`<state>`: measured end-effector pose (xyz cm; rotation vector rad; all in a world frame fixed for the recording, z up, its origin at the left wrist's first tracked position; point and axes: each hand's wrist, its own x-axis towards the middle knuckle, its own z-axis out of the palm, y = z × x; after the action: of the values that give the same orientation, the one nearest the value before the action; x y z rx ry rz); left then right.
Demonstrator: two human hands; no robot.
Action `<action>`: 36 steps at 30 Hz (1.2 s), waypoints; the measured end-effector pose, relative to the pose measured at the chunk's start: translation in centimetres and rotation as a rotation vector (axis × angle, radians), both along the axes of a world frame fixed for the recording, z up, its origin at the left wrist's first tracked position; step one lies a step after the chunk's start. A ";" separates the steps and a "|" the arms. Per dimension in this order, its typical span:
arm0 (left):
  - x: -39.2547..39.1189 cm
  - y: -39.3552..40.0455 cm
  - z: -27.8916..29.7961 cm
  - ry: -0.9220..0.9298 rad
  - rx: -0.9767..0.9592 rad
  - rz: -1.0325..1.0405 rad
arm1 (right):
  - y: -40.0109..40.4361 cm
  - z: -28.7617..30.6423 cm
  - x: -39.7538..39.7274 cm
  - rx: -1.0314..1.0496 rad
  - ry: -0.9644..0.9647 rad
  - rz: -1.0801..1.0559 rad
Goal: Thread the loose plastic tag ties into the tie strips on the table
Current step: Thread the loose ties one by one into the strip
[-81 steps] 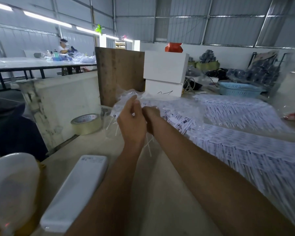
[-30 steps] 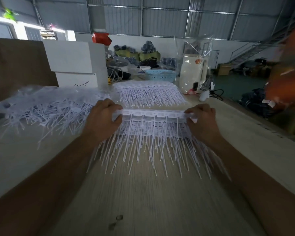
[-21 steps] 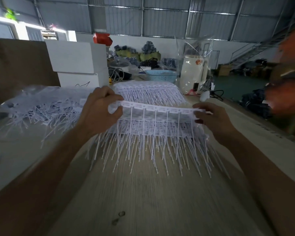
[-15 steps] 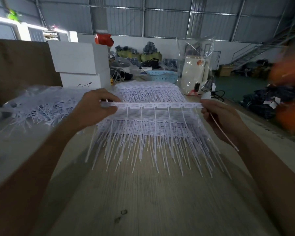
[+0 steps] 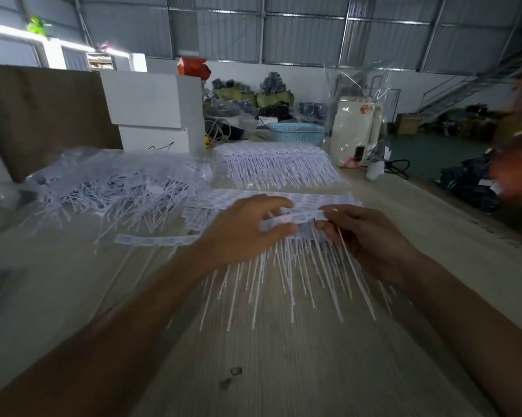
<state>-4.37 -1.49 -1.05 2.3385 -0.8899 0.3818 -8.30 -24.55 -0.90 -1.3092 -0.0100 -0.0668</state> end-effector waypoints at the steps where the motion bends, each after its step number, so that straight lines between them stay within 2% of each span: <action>1: -0.5 -0.9 -0.3 -0.011 0.005 -0.018 | 0.2 0.1 -0.3 -0.011 -0.014 0.003; 4: -1.3 -2.2 -0.8 -0.159 0.036 0.036 | 0.5 0.4 -0.9 -0.083 -0.056 0.013; 7: -1.9 -2.3 -0.9 -0.351 0.092 0.124 | 0.7 0.3 -1.0 -0.153 -0.001 0.034; 10: -2.3 -2.0 -0.5 -0.600 0.237 0.157 | 0.7 0.1 -1.0 -0.245 0.081 0.098; 13: -2.7 -1.9 -0.1 -0.764 0.380 0.237 | 0.7 0.1 -1.1 -0.287 0.044 0.169; 16: -2.7 -2.2 0.1 -0.748 0.434 0.266 | 0.7 -0.1 -1.2 -0.303 -0.006 0.200; 21: -1.7 -2.0 -2.0 -0.514 0.379 0.175 | 1.1 -1.1 -1.4 -0.675 -0.006 0.148; 27: -1.2 -1.6 -2.4 -0.555 0.268 0.175 | 1.0 -0.8 -1.1 -0.597 -0.013 0.132; 29: -1.3 -1.7 -2.5 -0.542 0.251 0.180 | 1.0 -0.7 -1.1 -0.593 -0.075 0.124; 33: -1.6 -1.8 -2.9 -0.536 0.274 0.183 | 1.2 -0.6 -1.4 -0.956 -0.361 0.019; 36: -1.9 -1.7 -2.7 -0.511 0.301 0.177 | 1.2 -0.6 -1.4 -1.006 -0.450 -0.010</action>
<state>-6.25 -3.24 -3.73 2.6561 -1.0279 1.0154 -9.70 -23.39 -1.51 -2.2713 -0.4725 -0.4028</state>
